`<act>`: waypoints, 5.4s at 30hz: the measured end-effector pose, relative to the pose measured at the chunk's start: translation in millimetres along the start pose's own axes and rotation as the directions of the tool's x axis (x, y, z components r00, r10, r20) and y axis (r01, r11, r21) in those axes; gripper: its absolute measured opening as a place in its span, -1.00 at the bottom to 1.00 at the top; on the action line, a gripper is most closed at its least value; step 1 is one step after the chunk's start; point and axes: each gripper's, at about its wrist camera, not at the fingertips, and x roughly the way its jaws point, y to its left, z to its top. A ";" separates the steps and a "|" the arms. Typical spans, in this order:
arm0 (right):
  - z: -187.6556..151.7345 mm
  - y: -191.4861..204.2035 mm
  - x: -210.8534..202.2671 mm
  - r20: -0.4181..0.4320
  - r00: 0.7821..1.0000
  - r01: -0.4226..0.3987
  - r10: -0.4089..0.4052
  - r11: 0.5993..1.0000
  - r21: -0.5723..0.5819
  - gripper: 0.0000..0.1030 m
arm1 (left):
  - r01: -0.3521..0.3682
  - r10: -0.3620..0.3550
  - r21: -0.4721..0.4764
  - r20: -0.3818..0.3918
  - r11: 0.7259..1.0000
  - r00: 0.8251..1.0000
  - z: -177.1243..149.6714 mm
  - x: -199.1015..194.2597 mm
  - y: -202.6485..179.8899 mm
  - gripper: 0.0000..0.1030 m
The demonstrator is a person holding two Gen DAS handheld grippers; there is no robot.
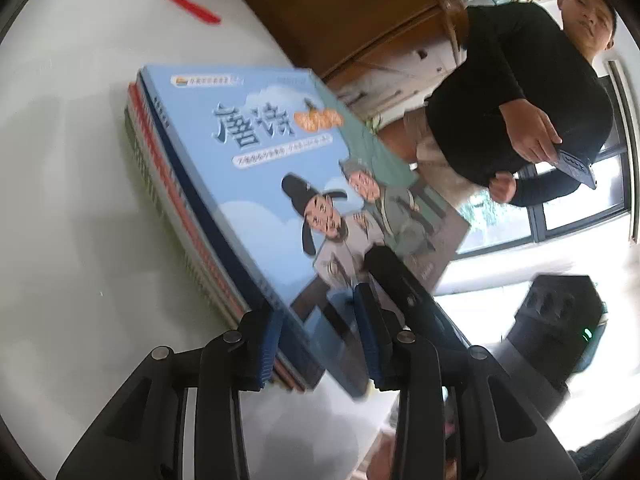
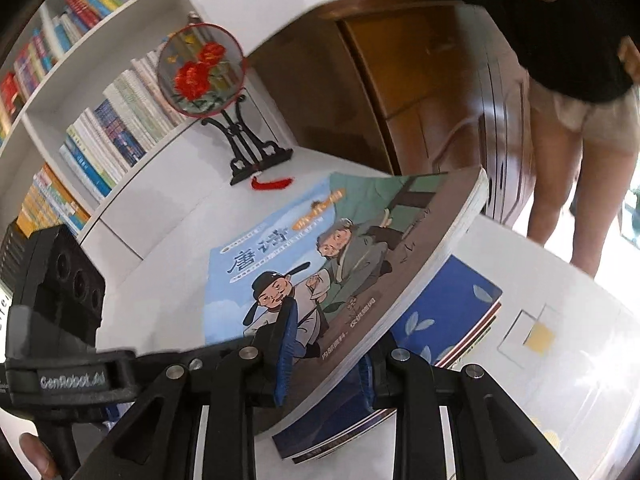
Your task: Organize books
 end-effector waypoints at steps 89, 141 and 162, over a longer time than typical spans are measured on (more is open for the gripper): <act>43.5 373.3 -64.2 -0.052 0.998 -0.002 -0.045 0.734 -0.679 0.49 | -0.655 0.835 -0.525 0.416 0.544 0.360 -88.4 -342.4 -24.4 0.89; 59.4 374.5 -85.8 0.028 0.997 0.071 -0.071 0.732 -0.678 0.50 | -0.713 0.850 -0.500 0.455 0.492 0.268 -79.7 -352.8 -58.4 0.88; 51.6 374.1 -78.5 -0.015 0.998 0.037 -0.065 0.734 -0.678 0.51 | -0.777 0.902 -0.527 0.416 0.344 0.117 -74.9 -347.0 -58.3 0.86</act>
